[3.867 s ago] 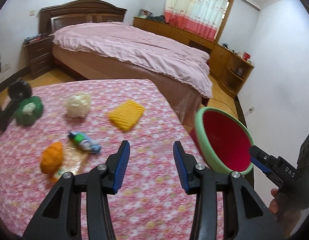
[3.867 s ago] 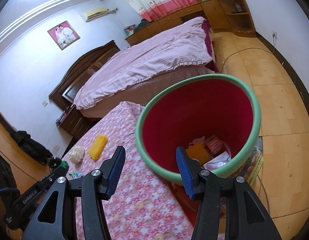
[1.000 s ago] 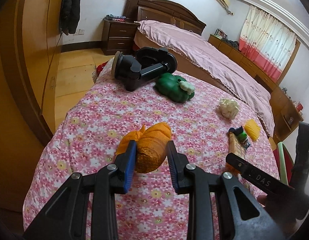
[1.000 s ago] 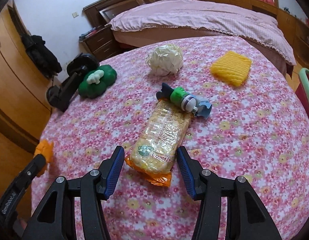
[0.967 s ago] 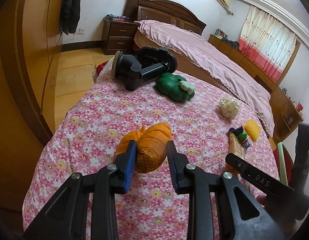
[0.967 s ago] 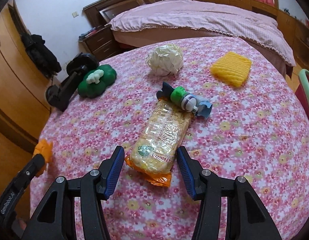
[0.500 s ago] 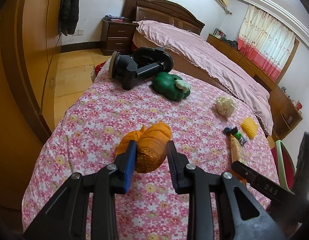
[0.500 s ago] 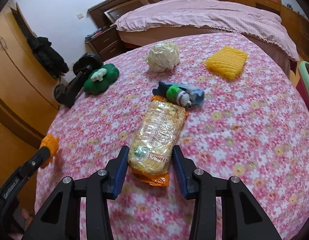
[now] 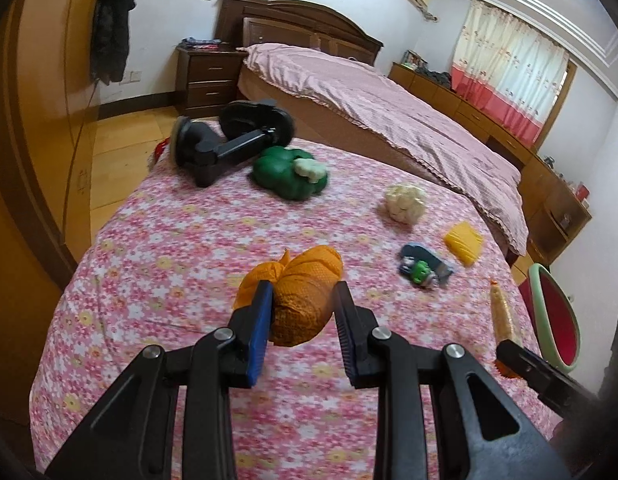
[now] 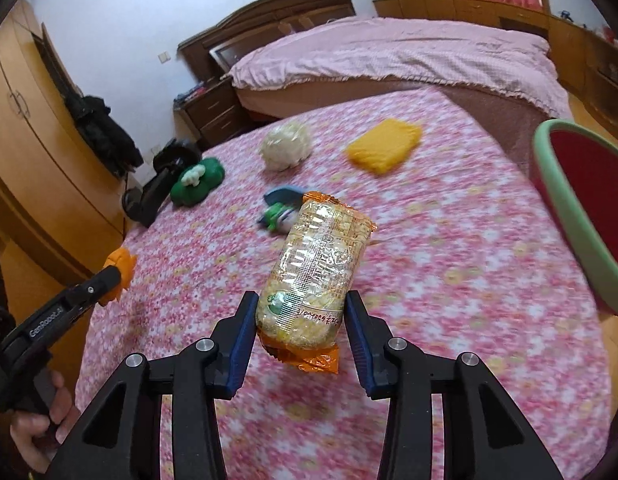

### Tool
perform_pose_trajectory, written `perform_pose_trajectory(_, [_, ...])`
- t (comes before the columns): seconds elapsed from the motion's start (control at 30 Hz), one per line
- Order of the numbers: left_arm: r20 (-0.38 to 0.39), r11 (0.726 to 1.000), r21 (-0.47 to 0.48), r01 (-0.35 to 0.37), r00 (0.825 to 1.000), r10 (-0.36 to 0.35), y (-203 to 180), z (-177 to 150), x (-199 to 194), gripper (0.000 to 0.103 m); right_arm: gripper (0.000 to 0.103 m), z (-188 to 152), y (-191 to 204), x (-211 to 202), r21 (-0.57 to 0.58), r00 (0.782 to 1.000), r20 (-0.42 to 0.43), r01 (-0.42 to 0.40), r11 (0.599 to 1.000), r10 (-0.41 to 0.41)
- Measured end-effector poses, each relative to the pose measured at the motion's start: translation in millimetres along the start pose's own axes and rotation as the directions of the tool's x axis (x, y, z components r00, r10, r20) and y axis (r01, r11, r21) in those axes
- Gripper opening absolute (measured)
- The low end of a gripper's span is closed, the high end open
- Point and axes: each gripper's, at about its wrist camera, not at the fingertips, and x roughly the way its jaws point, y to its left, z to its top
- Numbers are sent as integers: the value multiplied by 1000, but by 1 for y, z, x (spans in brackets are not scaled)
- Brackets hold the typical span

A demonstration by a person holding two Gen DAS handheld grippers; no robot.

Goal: Collect trash
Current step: 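Carry the orange bag and bread over the red bin and open both tools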

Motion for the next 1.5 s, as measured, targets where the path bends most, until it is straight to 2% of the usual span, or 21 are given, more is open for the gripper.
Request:
perform_pose_trajectory(0.33, [-7,993,101,61,998,-61,-55,1,-1,31,44,1,-44,-39,61,995,87,39,997,-44])
perform_pose_trajectory(0.73, [-38,964,232,130,991,-125,-130,-2,6,31,44,3,-100,-76,170,983,153,78,982,-105])
perform_pose_trajectory(1.13, [-74,918,353,182,983,-166,-205,-6,24,31,44,4,-155,-103,277,964,200,113,954,-172])
perform_pose_trajectory(1.5, [-120,853,446,271,963,-243,-277,-17,34,31,44,5,-201,-116,361,951,213,135,923,-223])
